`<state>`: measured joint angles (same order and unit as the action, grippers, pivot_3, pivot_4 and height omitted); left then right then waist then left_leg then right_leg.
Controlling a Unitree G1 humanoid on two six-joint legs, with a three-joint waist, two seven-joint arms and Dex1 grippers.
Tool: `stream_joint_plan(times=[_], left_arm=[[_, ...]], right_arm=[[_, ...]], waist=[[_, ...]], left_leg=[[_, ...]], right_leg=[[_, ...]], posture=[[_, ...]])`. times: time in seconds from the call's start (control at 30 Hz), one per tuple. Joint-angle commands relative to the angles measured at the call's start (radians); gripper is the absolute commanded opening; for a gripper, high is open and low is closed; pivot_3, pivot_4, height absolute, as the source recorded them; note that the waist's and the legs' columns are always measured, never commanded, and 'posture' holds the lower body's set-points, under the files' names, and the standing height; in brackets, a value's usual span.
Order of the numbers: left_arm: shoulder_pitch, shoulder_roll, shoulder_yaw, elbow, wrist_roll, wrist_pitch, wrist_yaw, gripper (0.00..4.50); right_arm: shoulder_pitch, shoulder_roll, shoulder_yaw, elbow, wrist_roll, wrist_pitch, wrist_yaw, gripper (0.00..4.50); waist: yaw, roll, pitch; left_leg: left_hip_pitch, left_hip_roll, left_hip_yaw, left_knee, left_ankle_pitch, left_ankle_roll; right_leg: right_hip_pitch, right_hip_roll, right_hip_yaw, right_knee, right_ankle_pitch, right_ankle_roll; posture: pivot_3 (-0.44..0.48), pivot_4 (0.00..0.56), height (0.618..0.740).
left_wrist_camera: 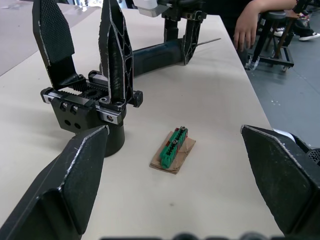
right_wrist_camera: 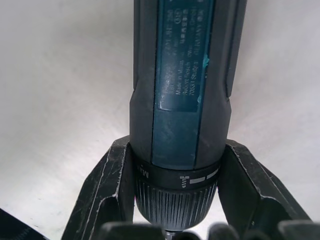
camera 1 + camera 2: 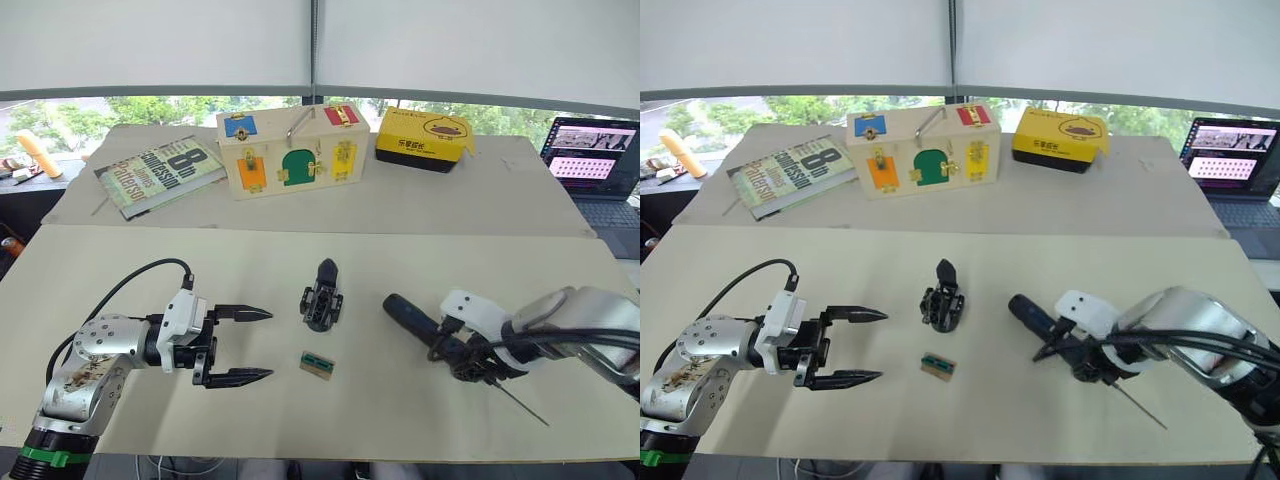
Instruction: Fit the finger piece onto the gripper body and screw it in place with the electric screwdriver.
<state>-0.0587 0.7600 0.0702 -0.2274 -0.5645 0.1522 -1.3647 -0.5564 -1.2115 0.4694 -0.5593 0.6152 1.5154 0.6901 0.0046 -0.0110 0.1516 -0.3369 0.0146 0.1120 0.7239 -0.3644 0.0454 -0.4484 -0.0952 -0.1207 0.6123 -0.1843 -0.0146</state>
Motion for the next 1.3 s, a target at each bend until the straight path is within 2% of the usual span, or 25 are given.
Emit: stream_joint_plan(times=[0.03,0.17,0.3,0.37,0.43,0.5,0.57,0.7,0.8,1.03,1.3], left_arm=[[-0.013,0.004,0.004,-0.024,-0.012,-0.003,-0.003,4.5],[-0.037,0.007,-0.005,0.0,-0.008,-0.007,-0.02,4.5],[-0.067,0.022,-0.006,0.031,-0.01,-0.015,-0.068,4.5],[-0.09,0.034,-0.006,0.079,0.002,-0.027,-0.102,4.5],[-0.11,0.038,-0.011,0.12,0.015,-0.041,-0.126,4.5],[-0.126,0.035,-0.022,0.151,0.027,-0.05,-0.137,4.5],[-0.138,0.031,-0.033,0.173,0.04,-0.058,-0.146,4.5],[-0.156,0.018,-0.067,0.208,0.08,-0.088,-0.153,4.5],[-0.166,-0.015,-0.103,0.237,0.126,-0.134,-0.137,4.5],[-0.167,-0.102,-0.194,0.28,0.23,-0.224,-0.084,4.5],[-0.163,-0.169,-0.251,0.316,0.303,-0.259,0.0,4.5]], right_arm=[[0.044,-0.028,-0.037,-0.005,0.013,-0.053,0.058,1.9],[0.098,-0.072,-0.248,0.034,0.048,-0.109,0.12,1.9],[0.228,-0.094,-0.633,0.025,0.205,-0.092,0.276,1.9],[0.303,-0.019,-0.849,-0.014,0.304,-0.125,0.356,1.9],[0.287,0.131,-1.008,-0.017,0.438,-0.144,0.306,1.9],[0.29,0.295,-1.09,-0.056,0.535,-0.247,0.245,1.9],[0.309,0.409,-1.123,-0.094,0.613,-0.337,0.219,1.9],[0.34,0.548,-0.999,-0.204,0.559,-0.51,0.192,1.9],[0.363,0.596,-0.827,-0.23,0.355,-0.717,0.275,1.9],[0.349,0.739,-0.567,-0.067,0.089,-1.089,0.376,1.9],[0.33,0.802,-0.434,0.04,0.02,-1.288,0.47,1.9]], waist=[[0.002,0.0,0.0],[0.005,0.003,0.002],[0.007,0.006,0.003],[0.007,0.006,0.003],[0.005,0.006,0.003],[0.002,0.004,0.003],[0.005,0.005,0.004],[0.007,0.006,0.004],[0.006,0.006,0.004],[0.001,0.006,0.004],[-0.004,0.006,0.004]], left_leg=[[0.0,0.0,0.0,0.0,0.0,0.0],[-0.001,0.0,0.0,0.001,0.0,0.0],[-0.001,0.0,0.0,0.002,0.0,0.0],[-0.001,0.001,0.0,0.002,0.0,0.0],[0.0,0.002,-0.001,0.002,0.0,0.0],[0.001,0.003,-0.001,0.003,0.0,0.0],[0.001,0.001,-0.002,0.002,0.0,0.0],[0.002,0.0,-0.002,0.003,0.0,0.0],[0.002,-0.001,-0.001,0.003,0.0,0.0],[0.003,-0.002,0.001,0.004,0.0,0.0],[0.004,-0.001,0.001,0.004,0.0,0.0]], right_leg=[[0.0,0.0,0.0,0.0,0.0,0.0],[0.0,0.0,0.0,0.0,0.0,0.0],[0.0,0.001,0.0,0.001,0.0,0.0],[0.001,0.002,0.0,0.001,0.0,0.0],[0.002,0.004,-0.001,0.0,0.0,0.0],[0.004,0.004,0.0,0.0,0.001,0.0],[0.006,0.003,0.0,0.0,0.001,0.0],[0.007,0.003,0.0,0.0,0.001,0.001],[0.006,0.003,0.001,0.0,0.001,0.001],[0.007,0.004,0.0,0.001,0.001,0.001],[0.007,0.004,-0.001,0.001,0.001,0.001]], posture=[[0.0,0.15,0.74],[0.0,0.15,0.74],[0.0,0.15,0.74],[0.0,0.15,0.74],[0.0,0.15,0.74],[0.0,0.15,0.74],[0.0,0.15,0.74],[0.0,0.15,0.74],[0.0,0.15,0.74],[0.0,0.15,0.74],[0.0,0.15,0.74]])
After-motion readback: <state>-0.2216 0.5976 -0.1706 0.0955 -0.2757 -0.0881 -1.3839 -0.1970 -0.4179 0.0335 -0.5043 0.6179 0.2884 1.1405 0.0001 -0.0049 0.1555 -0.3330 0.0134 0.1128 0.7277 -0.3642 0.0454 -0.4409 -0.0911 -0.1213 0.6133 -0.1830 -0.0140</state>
